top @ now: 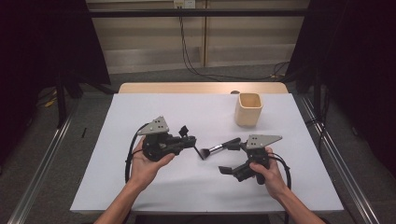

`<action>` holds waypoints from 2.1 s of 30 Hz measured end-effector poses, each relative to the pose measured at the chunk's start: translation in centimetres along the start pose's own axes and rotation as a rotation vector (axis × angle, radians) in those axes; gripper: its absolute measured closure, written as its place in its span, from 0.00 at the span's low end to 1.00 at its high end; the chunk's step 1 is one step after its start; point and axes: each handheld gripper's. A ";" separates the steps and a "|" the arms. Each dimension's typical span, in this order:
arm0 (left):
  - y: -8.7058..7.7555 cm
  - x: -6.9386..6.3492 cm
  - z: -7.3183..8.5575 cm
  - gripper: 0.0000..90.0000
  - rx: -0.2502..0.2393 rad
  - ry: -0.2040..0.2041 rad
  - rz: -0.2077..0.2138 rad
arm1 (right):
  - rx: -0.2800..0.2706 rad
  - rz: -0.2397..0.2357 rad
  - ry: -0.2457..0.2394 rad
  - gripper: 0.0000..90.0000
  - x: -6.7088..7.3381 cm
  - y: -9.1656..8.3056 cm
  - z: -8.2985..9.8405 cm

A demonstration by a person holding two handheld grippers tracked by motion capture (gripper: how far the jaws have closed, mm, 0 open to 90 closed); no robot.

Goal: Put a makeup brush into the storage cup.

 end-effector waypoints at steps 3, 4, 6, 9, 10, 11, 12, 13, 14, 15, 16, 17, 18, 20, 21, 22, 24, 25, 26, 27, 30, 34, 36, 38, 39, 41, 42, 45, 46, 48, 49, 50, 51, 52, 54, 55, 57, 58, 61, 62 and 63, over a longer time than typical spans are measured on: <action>-0.1 0.0 -0.2 0.95 0.014 0.006 0.005 | -0.007 0.000 -0.005 0.05 0.0 0.0 -0.1; -0.1 0.0 -0.4 0.95 0.022 0.005 0.007 | -0.010 0.007 -0.011 0.04 0.1 0.0 -0.1; -0.2 0.0 -0.6 0.95 0.039 0.012 0.008 | -0.016 0.007 -0.014 0.04 0.1 0.0 -0.1; -0.1 0.3 -0.9 0.95 0.079 0.007 0.014 | -0.010 0.005 -0.019 0.04 0.1 0.1 -0.1; -0.1 0.3 -1.0 0.95 0.087 0.000 0.022 | -0.007 -0.002 -0.021 0.04 0.1 0.1 -0.1; 0.0 0.4 -1.1 0.95 0.095 0.003 0.025 | -0.005 -0.002 -0.026 0.04 0.1 0.2 -0.1; 0.0 0.5 -1.1 0.95 0.103 0.002 0.027 | -0.005 -0.001 -0.030 0.04 0.2 0.2 -0.1; 0.1 0.5 -1.2 0.95 0.125 0.001 0.030 | -0.007 -0.009 -0.038 0.04 0.3 0.3 -0.1; 0.1 0.5 -1.2 0.95 0.125 0.001 0.030 | -0.007 -0.009 -0.038 0.04 0.3 0.3 -0.1; 0.2 0.5 -1.2 0.95 0.132 -0.002 0.034 | -0.012 -0.009 -0.040 0.04 0.3 0.3 -0.1; 0.2 0.5 -1.2 0.95 0.140 -0.004 0.036 | -0.015 -0.008 -0.045 0.03 0.3 0.3 -0.1; 0.2 0.5 -1.2 0.95 0.141 -0.005 0.038 | -0.017 -0.002 -0.051 0.04 0.3 0.3 -0.2; 0.3 0.5 -1.2 0.95 0.146 -0.009 0.040 | -0.019 0.000 -0.055 0.04 0.3 0.3 -0.2; 0.3 0.6 -1.3 0.95 0.148 -0.009 0.041 | -0.021 0.000 -0.055 0.03 0.4 0.4 -0.2; 0.4 0.5 -1.3 0.95 0.145 -0.010 0.047 | -0.025 -0.003 -0.055 0.02 0.5 0.4 -0.2; 0.5 0.5 -1.4 0.95 0.149 -0.007 0.051 | -0.027 -0.007 -0.059 0.02 0.5 0.5 -0.2; 0.8 0.4 -1.6 0.95 0.161 -0.008 0.061 | -0.036 -0.017 -0.064 0.02 0.7 0.6 -0.2; 0.9 0.4 -1.6 0.95 0.170 -0.011 0.066 | -0.034 -0.016 -0.063 0.01 0.9 0.8 -0.3; 1.1 0.4 -1.6 0.95 0.180 -0.016 0.073 | -0.034 -0.016 -0.063 0.01 0.9 0.8 -0.3; 1.3 0.5 -1.6 0.95 0.189 -0.017 0.074 | -0.035 -0.018 -0.065 0.01 1.0 1.0 -0.3; 1.7 0.5 -1.5 0.95 0.204 -0.023 0.076 | -0.022 -0.029 -0.074 0.01 1.3 1.6 -0.5; 2.0 0.3 -1.5 0.95 0.210 -0.021 0.089 | -0.011 -0.045 -0.073 0.01 1.7 2.1 -0.8; 2.1 0.3 -1.4 0.95 0.207 -0.024 0.091 | -0.011 -0.043 -0.078 0.01 1.9 2.4 -1.0; 2.2 0.3 -1.3 0.95 0.199 -0.030 0.092 | -0.001 -0.049 -0.087 0.01 2.1 2.8 -1.3; 2.2 0.3 -1.3 0.95 0.193 -0.037 0.100 | -0.002 -0.050 -0.090 0.02 2.1 2.9 -1.5; 2.3 0.2 -1.1 0.95 0.192 -0.032 0.104 | -0.001 -0.064 -0.098 0.02 2.3 3.3 -1.7; 2.3 0.2 -1.1 0.95 0.194 -0.034 0.106 | 0.001 -0.070 -0.104 0.02 2.3 3.4 -1.7; 2.5 0.3 -0.9 0.95 0.196 -0.043 0.102 | 0.006 -0.089 -0.114 0.05 2.5 3.9 -2.0; 2.5 0.3 -0.8 0.95 0.195 -0.045 0.101 | 0.012 -0.091 -0.114 0.05 2.6 4.0 -2.1; 2.6 0.3 -0.8 0.95 0.191 -0.047 0.101 | 0.013 -0.087 -0.114 0.05 2.6 4.3 -2.2; 2.6 0.3 -0.8 0.95 0.189 -0.048 0.105 | 0.015 -0.081 -0.107 0.05 2.6 4.4 -2.2; 2.7 0.3 -0.9 0.95 0.189 -0.047 0.104 | 0.017 -0.080 -0.101 0.06 2.6 4.5 -2.2; 2.7 0.3 -0.9 0.95 0.187 -0.046 0.104 | 0.020 -0.072 -0.099 0.06 2.6 4.7 -2.2; 2.7 0.2 -0.9 0.95 0.187 -0.046 0.105 | 0.021 -0.067 -0.098 0.06 2.6 4.8 -2.2; 2.7 0.2 -0.9 0.95 0.191 -0.046 0.104 | 0.023 -0.057 -0.090 0.07 2.6 5.0 -2.2; 2.8 0.2 -0.8 0.95 0.195 -0.045 0.105 | 0.022 -0.051 -0.087 0.10 2.7 5.0 -2.2; 2.8 0.2 -0.8 0.95 0.194 -0.046 0.103 | 0.005 -0.041 -0.112 0.19 2.8 5.1 -2.1; 2.9 0.2 -0.7 0.95 0.195 -0.047 0.103 | 0.004 -0.046 -0.109 0.24 2.8 5.1 -2.1; 2.9 0.2 -0.7 0.95 0.197 -0.045 0.104 | -0.001 -0.058 -0.106 0.39 2.9 5.2 -2.1; 3.0 0.2 -0.7 0.95 0.197 -0.047 0.103 | -0.001 -0.062 -0.100 0.44 2.9 5.2 -2.1; 3.0 0.2 -0.7 0.95 0.197 -0.047 0.103 | -0.002 -0.065 -0.092 0.48 2.8 5.2 -2.1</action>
Point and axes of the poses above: each handheld gripper's, and its own axes: y roughly forward along the jaws, z roughly out of its underside, x roughly to its left, and after that the axes turned 9 degrees about y, right-handed
